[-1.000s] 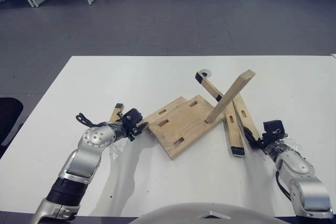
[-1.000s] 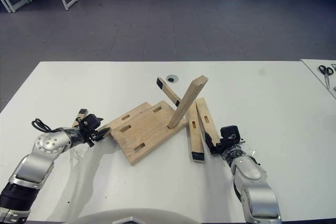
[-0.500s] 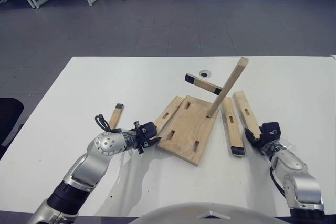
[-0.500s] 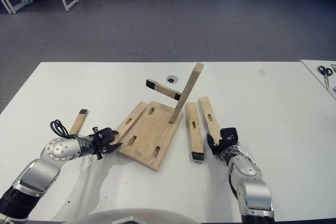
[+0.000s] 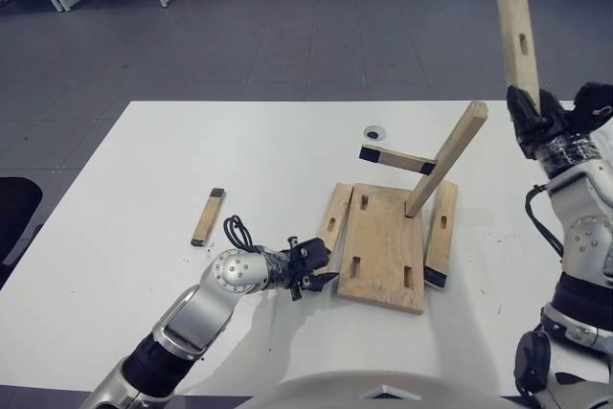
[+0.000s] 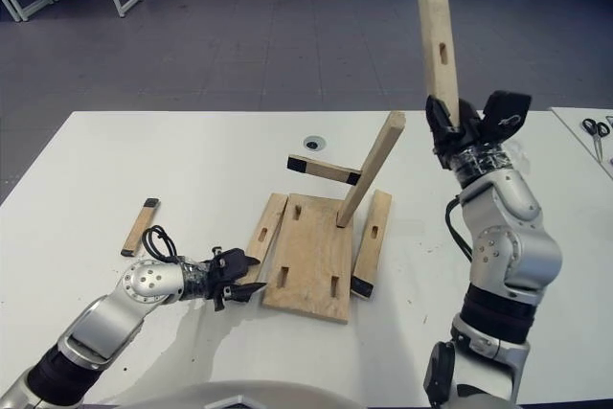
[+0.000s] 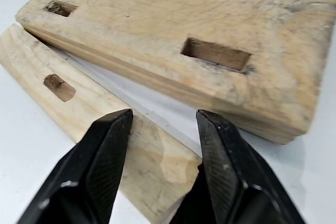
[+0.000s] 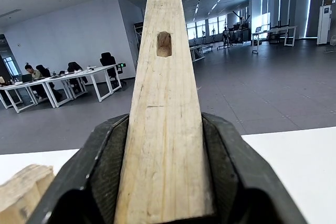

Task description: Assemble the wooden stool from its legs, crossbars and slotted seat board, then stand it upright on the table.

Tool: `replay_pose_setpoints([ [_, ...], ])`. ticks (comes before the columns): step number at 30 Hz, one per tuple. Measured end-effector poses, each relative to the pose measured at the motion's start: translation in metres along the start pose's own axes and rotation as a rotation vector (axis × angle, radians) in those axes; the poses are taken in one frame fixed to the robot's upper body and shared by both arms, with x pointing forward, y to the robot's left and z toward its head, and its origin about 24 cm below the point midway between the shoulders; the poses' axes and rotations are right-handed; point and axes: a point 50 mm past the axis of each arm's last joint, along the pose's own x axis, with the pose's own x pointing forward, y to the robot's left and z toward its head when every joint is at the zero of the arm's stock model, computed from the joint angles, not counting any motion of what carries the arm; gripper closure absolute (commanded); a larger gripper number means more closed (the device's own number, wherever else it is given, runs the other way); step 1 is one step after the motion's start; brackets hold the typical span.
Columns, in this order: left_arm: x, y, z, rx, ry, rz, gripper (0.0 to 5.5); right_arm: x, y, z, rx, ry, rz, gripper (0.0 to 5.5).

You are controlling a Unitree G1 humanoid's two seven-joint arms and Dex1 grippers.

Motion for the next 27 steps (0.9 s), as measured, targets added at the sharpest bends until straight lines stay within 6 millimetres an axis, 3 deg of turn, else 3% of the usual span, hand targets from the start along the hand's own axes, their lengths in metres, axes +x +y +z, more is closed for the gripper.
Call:
replay_pose_setpoints([
  [2, 0.007, 0.005, 0.002, 0.008, -0.004, 0.025, 3.25, 0.005, 0.002, 0.012, 0.018, -0.049, 0.011, 3.48],
  [7, 0.038, -0.006, 0.013, -0.008, -0.054, -0.052, 3.25, 0.031, 0.036, 0.054, 0.046, -0.18, 0.17, 3.48],
  [11, 0.049, 0.006, 0.014, -0.01, -0.05, 0.01, 3.25, 0.039, 0.046, 0.049, 0.064, -0.145, 0.23, 3.48],
  [15, 0.045, 0.021, 0.011, -0.015, -0.041, 0.092, 3.25, 0.037, 0.058, 0.044, 0.067, -0.121, 0.334, 3.48],
  [18, 0.027, 0.036, 0.004, -0.093, -0.044, 0.164, 3.25, 0.03, 0.064, 0.03, 0.079, -0.056, 0.444, 3.48],
  [24, -0.051, 0.078, 0.004, -0.404, -0.253, 0.277, 3.25, -0.002, 0.073, -0.002, 0.244, 0.057, 0.672, 3.48],
  [25, -0.055, 0.08, 0.007, -0.462, -0.304, 0.263, 3.25, -0.006, 0.075, -0.006, 0.264, 0.076, 0.701, 3.48],
  [27, -0.062, 0.087, 0.032, -0.609, -0.528, 0.18, 3.25, -0.016, 0.085, -0.016, 0.321, 0.128, 0.796, 3.48],
])
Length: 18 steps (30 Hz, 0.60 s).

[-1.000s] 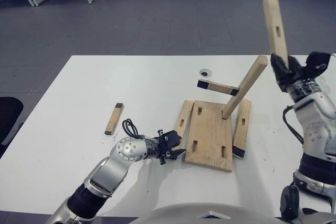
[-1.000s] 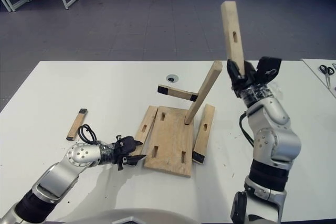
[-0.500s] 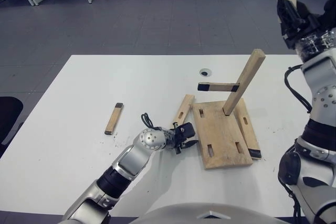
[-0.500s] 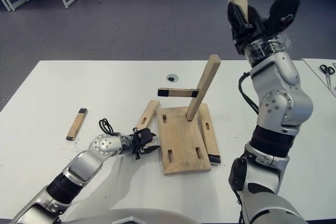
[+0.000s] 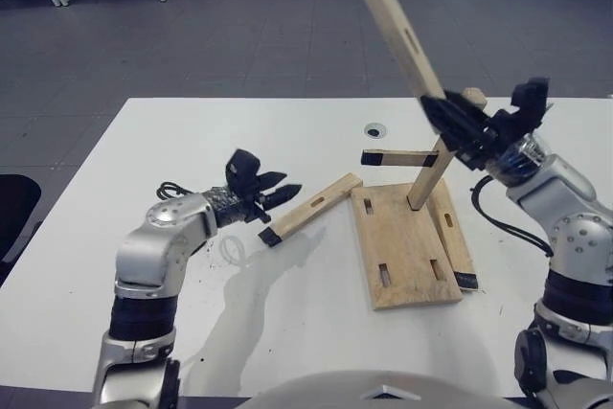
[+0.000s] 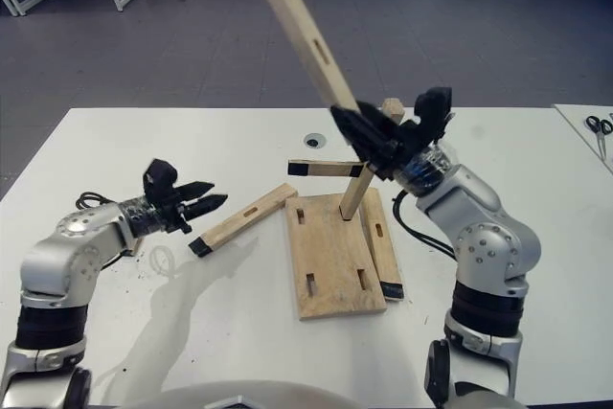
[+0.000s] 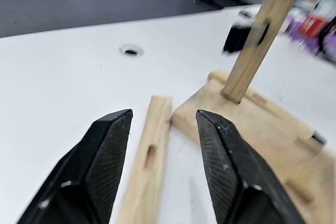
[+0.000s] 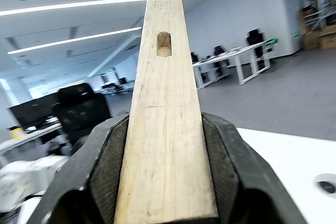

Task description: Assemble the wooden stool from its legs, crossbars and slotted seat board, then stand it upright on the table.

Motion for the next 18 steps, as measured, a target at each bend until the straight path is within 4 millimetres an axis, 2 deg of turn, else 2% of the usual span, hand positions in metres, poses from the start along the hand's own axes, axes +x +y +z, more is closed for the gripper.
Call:
replay_pose_setpoints([
  [3, -0.002, -0.023, 0.025, -0.211, -0.178, -0.223, 2.75, -0.002, 0.01, -0.009, 0.116, 0.018, 0.104, 3.48],
  [7, -0.01, -0.048, 0.034, -0.358, -0.248, -0.446, 2.17, -0.001, 0.02, -0.016, 0.248, 0.026, 0.226, 3.48],
  [13, 0.0, -0.063, 0.038, -0.527, -0.261, -0.547, 2.01, -0.004, 0.033, -0.021, 0.387, 0.019, 0.368, 3.48],
  [18, 0.007, -0.07, 0.049, -0.564, -0.264, -0.586, 2.01, 0.002, 0.04, -0.032, 0.46, 0.085, 0.441, 3.48],
])
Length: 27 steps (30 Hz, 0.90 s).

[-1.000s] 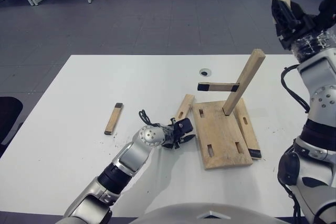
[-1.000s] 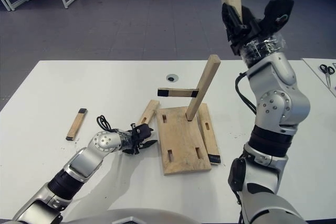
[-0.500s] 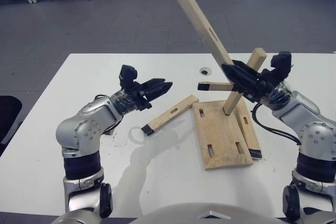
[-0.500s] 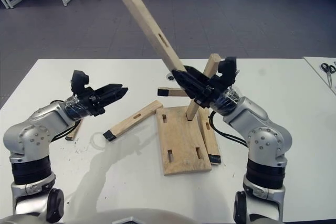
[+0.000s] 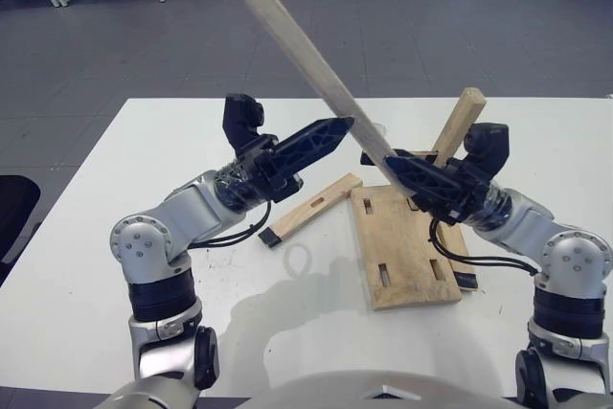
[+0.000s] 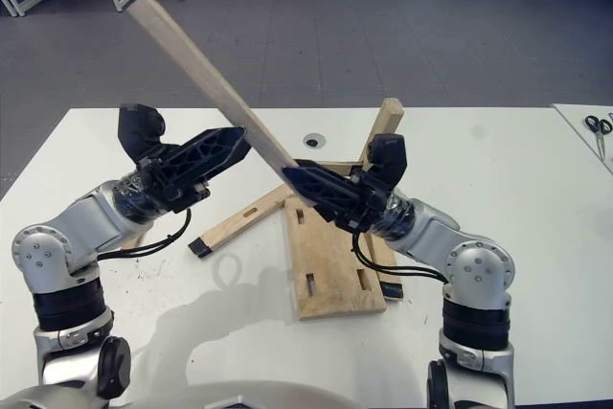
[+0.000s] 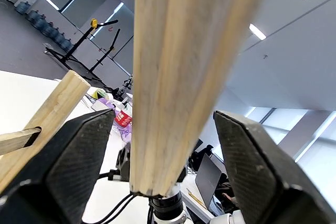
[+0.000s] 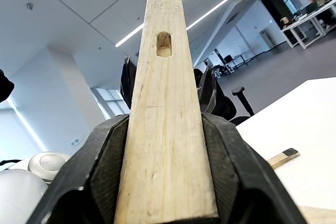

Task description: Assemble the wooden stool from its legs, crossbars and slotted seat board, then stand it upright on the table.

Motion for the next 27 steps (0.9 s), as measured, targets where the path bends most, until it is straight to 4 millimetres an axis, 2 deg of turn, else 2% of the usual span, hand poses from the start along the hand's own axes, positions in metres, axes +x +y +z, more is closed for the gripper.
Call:
replay_pose_setpoints([
  [2, 0.003, -0.001, 0.002, -0.007, 0.009, -0.009, 2.01, 0.002, 0.0, -0.002, 0.012, 0.011, 0.01, 3.48],
  [11, 0.0, -0.003, 0.011, 0.082, 0.089, 0.025, 3.39, -0.003, 0.0, -0.003, 0.018, 0.024, -0.012, 3.48],
  [17, 0.0, 0.001, 0.011, 0.111, 0.116, 0.03, 3.44, -0.005, -0.002, -0.006, 0.018, 0.046, -0.027, 3.48],
  [18, -0.001, 0.001, 0.011, 0.108, 0.117, 0.03, 3.44, -0.005, -0.002, -0.006, 0.014, 0.053, -0.027, 3.11],
  [23, -0.011, 0.011, 0.019, 0.089, 0.067, 0.09, 3.44, -0.012, -0.007, -0.01, -0.021, 0.113, -0.084, 2.15],
  [27, -0.022, 0.02, 0.025, 0.186, 0.081, 0.178, 3.45, -0.034, -0.012, -0.01, -0.099, 0.207, -0.214, 2.14],
])
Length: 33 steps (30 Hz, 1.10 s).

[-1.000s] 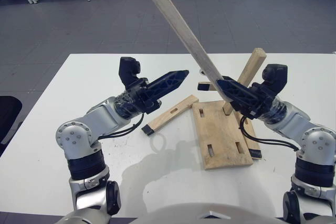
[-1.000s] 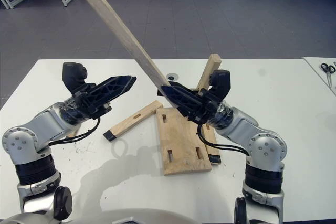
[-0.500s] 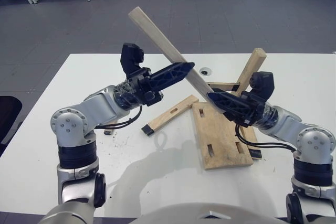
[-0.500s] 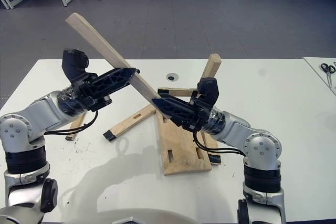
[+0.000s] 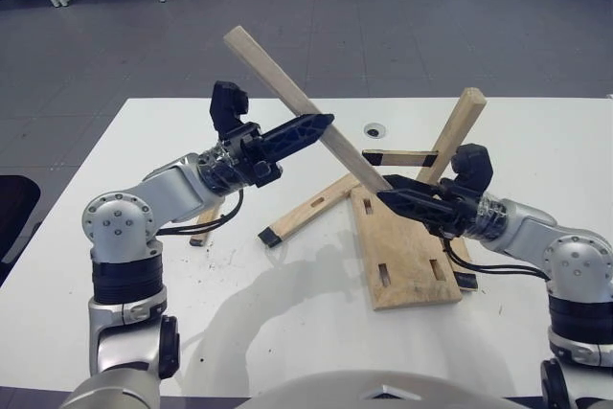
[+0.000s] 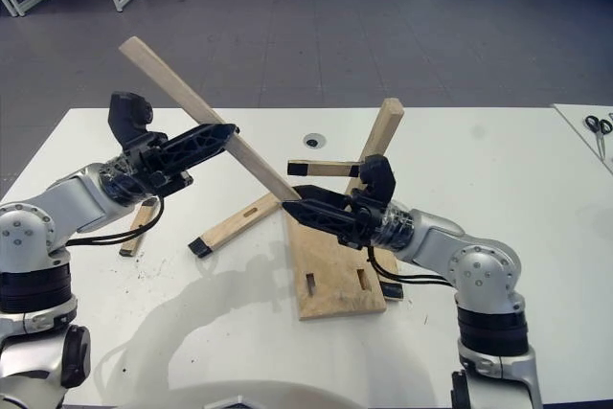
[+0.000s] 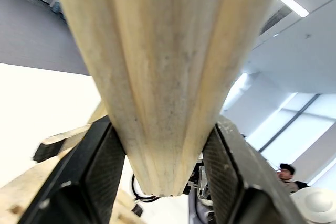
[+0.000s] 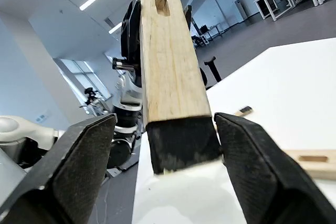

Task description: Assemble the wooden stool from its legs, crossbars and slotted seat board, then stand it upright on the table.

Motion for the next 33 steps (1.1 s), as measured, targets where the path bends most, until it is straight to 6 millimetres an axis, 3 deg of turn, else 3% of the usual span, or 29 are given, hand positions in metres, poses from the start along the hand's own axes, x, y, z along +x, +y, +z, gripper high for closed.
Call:
replay_pose_setpoints([
  [4, -0.004, 0.018, -0.02, 0.198, 0.077, 0.037, 3.45, -0.031, -0.014, -0.014, -0.175, 0.271, -0.252, 2.14],
  [11, -0.004, 0.068, -0.044, 0.48, 0.151, 0.058, 3.45, -0.026, -0.041, -0.051, -0.557, 0.709, -0.412, 2.14],
  [19, 0.013, 0.082, -0.046, 0.505, 0.112, -0.038, 3.45, -0.009, -0.046, -0.05, -0.858, 0.867, -0.29, 2.14],
  [27, 0.024, 0.092, -0.078, 0.491, 0.176, -0.076, 3.45, -0.01, -0.045, -0.049, -0.927, 0.897, -0.228, 2.14],
  [33, 0.027, 0.099, -0.082, 0.531, 0.187, -0.087, 3.45, -0.017, -0.041, -0.047, -0.934, 0.959, -0.14, 2.14],
])
